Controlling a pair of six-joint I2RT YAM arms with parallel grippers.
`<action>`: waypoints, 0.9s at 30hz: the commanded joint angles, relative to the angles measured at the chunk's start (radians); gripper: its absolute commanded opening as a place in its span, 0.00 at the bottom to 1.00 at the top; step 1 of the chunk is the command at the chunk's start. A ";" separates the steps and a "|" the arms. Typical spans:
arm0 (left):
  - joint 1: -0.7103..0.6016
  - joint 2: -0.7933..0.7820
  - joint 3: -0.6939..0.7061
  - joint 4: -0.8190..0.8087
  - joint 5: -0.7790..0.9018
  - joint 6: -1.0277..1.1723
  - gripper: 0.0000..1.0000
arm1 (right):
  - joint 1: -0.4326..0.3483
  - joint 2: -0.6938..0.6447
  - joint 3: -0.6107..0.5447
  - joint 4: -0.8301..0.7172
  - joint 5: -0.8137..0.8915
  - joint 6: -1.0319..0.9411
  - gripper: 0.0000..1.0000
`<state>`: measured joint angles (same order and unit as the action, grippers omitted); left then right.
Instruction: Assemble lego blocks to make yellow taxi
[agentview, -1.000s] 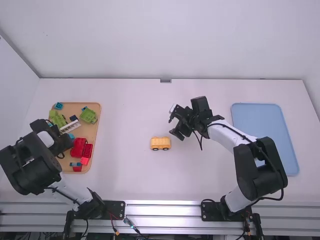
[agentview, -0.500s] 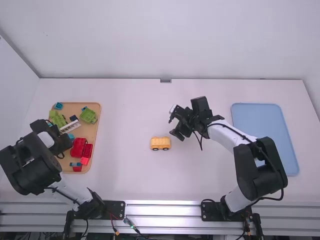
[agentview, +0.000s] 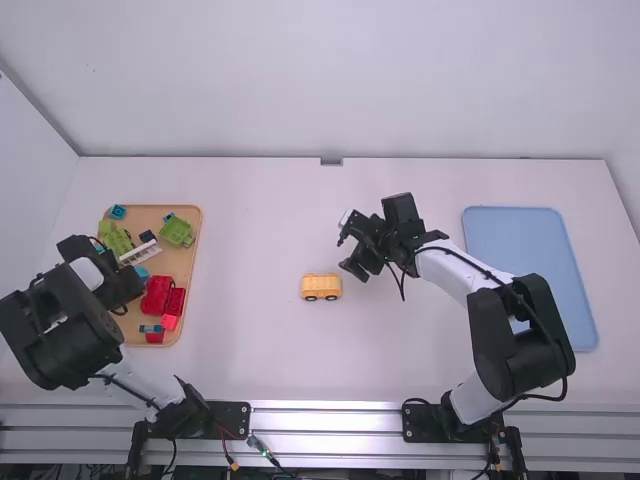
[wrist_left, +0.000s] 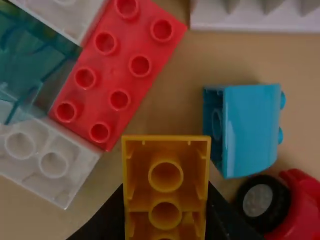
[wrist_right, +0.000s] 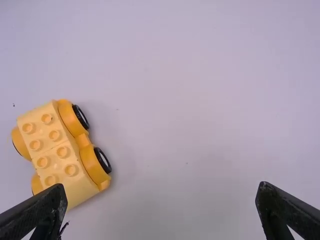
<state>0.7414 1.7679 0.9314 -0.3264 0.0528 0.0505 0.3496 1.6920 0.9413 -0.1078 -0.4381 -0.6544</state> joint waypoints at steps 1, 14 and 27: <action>-0.008 0.000 0.044 -0.024 0.013 -0.040 0.04 | -0.003 -0.008 0.007 -0.001 -0.009 0.004 0.99; -0.144 -0.278 0.002 -0.035 0.136 -0.034 0.02 | -0.003 -0.008 0.007 0.116 -0.185 0.122 0.99; -0.626 -0.420 -0.099 0.183 0.809 0.238 0.02 | -0.057 0.005 0.007 0.376 -0.788 0.264 0.99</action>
<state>0.1844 1.3403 0.8513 -0.1734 0.6891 0.2279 0.3088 1.6920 0.9413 0.2390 -0.9882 -0.4267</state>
